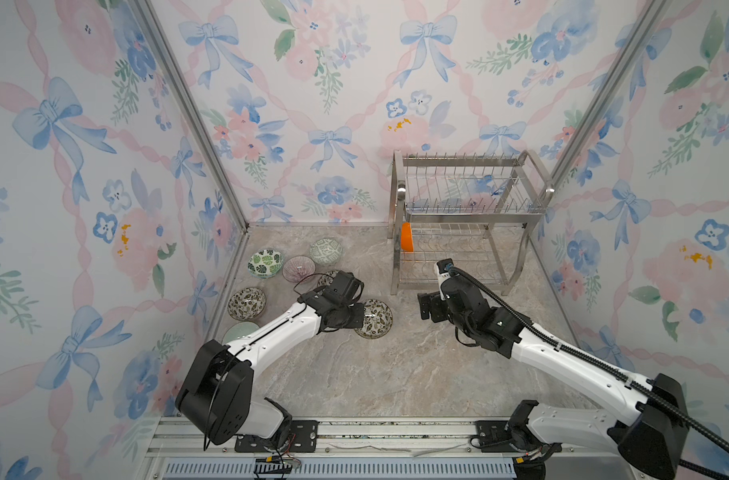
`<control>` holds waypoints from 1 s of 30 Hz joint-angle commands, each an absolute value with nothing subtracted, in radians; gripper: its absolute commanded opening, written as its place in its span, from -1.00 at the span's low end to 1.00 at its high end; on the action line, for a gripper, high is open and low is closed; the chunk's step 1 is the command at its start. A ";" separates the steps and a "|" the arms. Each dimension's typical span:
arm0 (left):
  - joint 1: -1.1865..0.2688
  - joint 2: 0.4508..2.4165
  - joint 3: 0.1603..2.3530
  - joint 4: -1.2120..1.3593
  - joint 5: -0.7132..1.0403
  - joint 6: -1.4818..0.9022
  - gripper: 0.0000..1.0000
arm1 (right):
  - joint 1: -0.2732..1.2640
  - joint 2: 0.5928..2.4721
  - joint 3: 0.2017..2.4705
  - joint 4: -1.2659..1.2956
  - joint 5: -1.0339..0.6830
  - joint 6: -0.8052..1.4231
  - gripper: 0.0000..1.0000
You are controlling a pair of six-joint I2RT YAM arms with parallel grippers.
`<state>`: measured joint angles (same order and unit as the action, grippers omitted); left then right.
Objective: Load the bowls into the dish rack
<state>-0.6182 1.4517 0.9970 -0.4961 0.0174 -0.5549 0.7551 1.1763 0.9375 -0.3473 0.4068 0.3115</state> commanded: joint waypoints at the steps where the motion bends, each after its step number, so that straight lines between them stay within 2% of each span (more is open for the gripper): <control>1: -0.693 1.547 1.108 -0.484 0.037 -0.589 -1.00 | 0.708 1.101 0.909 -0.417 0.372 0.343 0.93; 8: -0.793 1.795 1.339 -0.483 0.059 -0.588 -1.00 | 0.677 1.034 0.916 -0.506 0.299 0.339 0.93; 13: -0.822 1.910 1.426 -0.483 0.065 -0.586 -1.00 | 0.678 0.982 0.894 -0.516 0.238 0.306 0.93; 26: -0.823 1.999 1.510 -0.486 0.059 -0.578 -1.00 | 0.675 0.955 0.833 -0.510 0.216 0.299 0.93; 30: -0.823 2.007 1.513 -0.485 0.053 -0.578 -0.91 | 0.673 0.955 0.829 -0.509 0.211 0.296 0.93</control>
<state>-0.8227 1.9930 1.4837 -0.4965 0.0460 -0.5800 0.6815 0.9539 0.8429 -0.4908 0.2272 0.3134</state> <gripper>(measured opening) 0.070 0.965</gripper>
